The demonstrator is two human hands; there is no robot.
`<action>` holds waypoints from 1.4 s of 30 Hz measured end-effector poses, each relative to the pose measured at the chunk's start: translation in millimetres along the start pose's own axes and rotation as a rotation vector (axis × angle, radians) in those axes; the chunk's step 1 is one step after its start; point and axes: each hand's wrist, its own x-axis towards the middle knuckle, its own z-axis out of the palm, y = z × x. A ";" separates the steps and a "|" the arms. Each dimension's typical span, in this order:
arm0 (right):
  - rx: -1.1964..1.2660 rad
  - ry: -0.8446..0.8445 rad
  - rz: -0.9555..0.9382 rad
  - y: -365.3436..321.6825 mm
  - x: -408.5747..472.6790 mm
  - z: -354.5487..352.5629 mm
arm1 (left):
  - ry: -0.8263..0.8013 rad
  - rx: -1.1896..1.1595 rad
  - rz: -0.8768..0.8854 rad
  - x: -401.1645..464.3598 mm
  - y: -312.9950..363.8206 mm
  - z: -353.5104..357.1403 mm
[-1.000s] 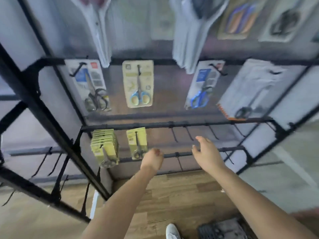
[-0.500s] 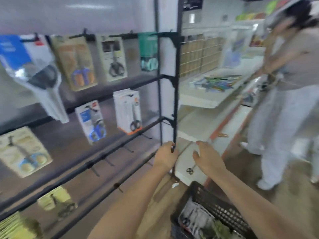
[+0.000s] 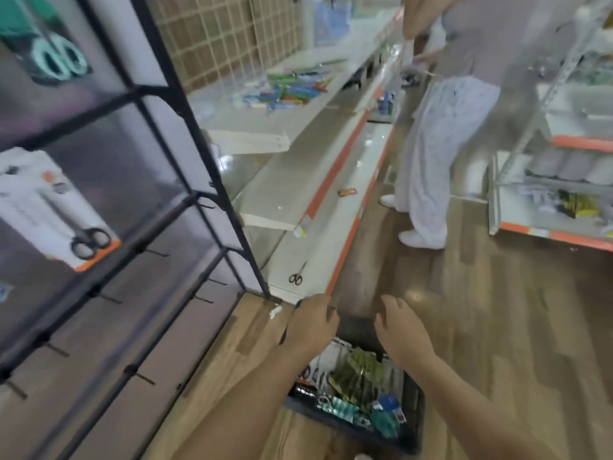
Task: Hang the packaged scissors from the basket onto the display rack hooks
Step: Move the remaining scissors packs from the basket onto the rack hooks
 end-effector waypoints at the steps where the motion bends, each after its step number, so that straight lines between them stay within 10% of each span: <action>1: -0.002 -0.031 0.027 13.6 4.1 8.2 | -0.041 0.005 -0.014 5.5 -2.2 12.7; 18: -0.048 -0.318 0.248 159.0 34.7 236.6 | -0.474 0.368 0.015 58.8 -139.9 200.9; 42: -0.167 -0.192 0.337 352.3 250.2 532.3 | -0.361 0.291 0.313 303.6 -284.7 565.0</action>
